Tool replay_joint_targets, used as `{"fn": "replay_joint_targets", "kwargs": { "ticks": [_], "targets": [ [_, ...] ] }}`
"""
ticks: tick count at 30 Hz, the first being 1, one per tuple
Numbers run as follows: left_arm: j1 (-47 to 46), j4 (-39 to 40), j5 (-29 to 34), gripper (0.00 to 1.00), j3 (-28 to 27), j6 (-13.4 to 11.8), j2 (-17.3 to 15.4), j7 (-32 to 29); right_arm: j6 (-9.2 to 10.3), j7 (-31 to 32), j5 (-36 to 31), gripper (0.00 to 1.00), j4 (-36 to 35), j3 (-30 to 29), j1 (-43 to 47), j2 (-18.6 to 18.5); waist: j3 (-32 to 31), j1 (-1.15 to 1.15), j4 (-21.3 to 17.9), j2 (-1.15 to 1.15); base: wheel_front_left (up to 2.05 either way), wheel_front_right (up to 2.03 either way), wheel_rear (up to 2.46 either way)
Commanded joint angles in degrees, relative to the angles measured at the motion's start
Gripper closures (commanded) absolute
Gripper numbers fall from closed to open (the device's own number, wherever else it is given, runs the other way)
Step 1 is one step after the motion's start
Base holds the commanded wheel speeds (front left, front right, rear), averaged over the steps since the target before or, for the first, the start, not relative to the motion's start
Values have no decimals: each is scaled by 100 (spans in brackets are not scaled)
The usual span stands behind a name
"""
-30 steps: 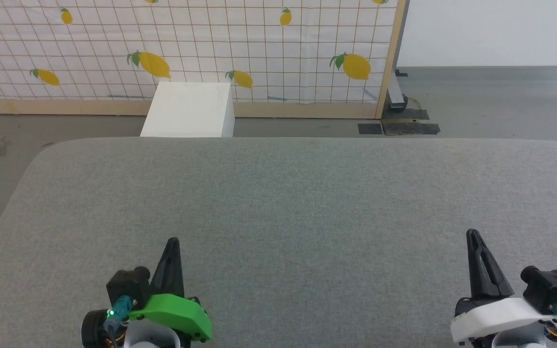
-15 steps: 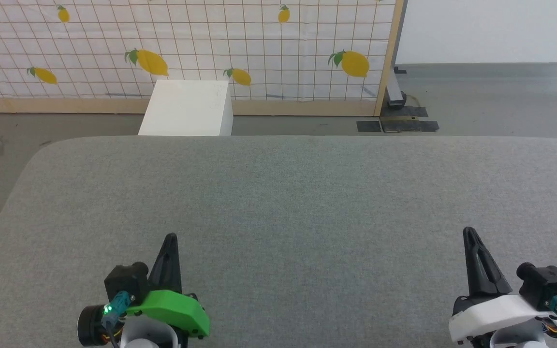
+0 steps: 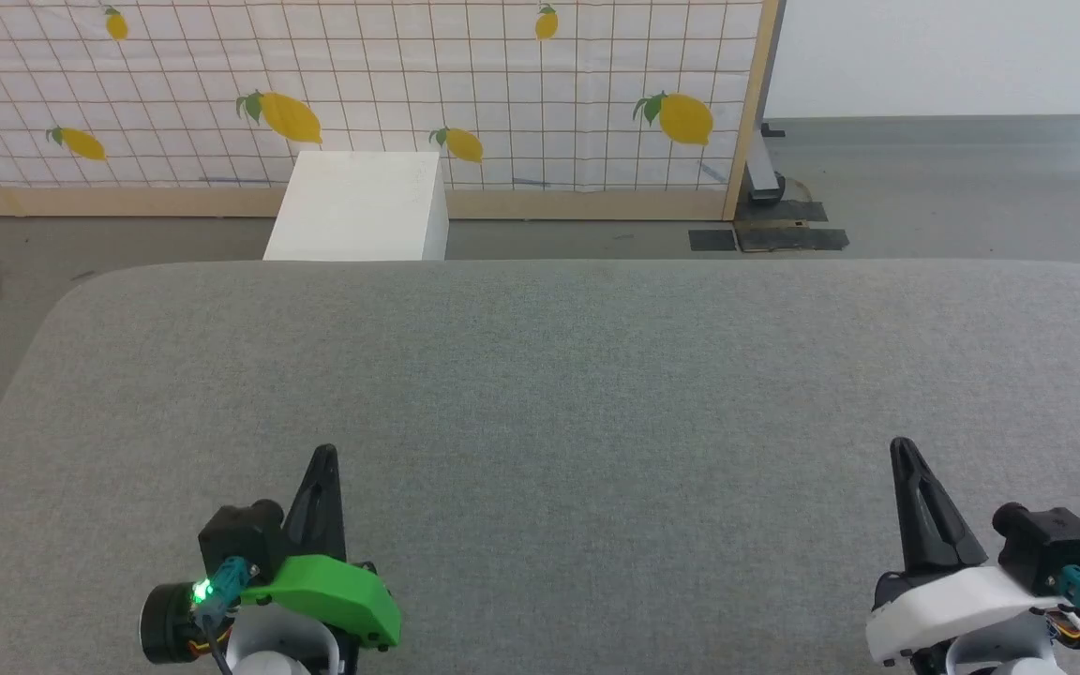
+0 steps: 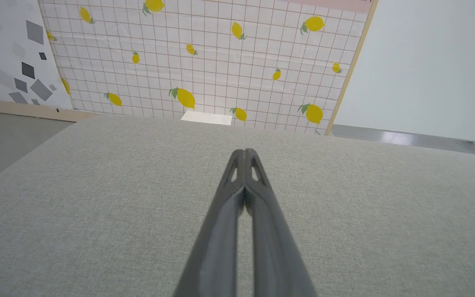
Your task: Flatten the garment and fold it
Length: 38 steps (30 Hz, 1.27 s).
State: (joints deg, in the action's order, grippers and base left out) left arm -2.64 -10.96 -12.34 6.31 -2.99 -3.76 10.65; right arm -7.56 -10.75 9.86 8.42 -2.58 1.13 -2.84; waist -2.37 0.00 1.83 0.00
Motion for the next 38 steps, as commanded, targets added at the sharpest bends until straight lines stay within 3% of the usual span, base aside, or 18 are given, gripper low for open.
{"fn": "replay_joint_targets", "kwargs": {
  "ticks": [1,38],
  "targets": [
    [73,45,83,100,-31,45,20,-44,2,36,-85,100,-58,12,-33,-1,4,0,-3,0,0,0,0],
    [151,477,556,100,-277,149,48,-464,4,463,-455,100,-380,113,-66,-2,100,0,-77,0,0,0,0]
  ]
}}
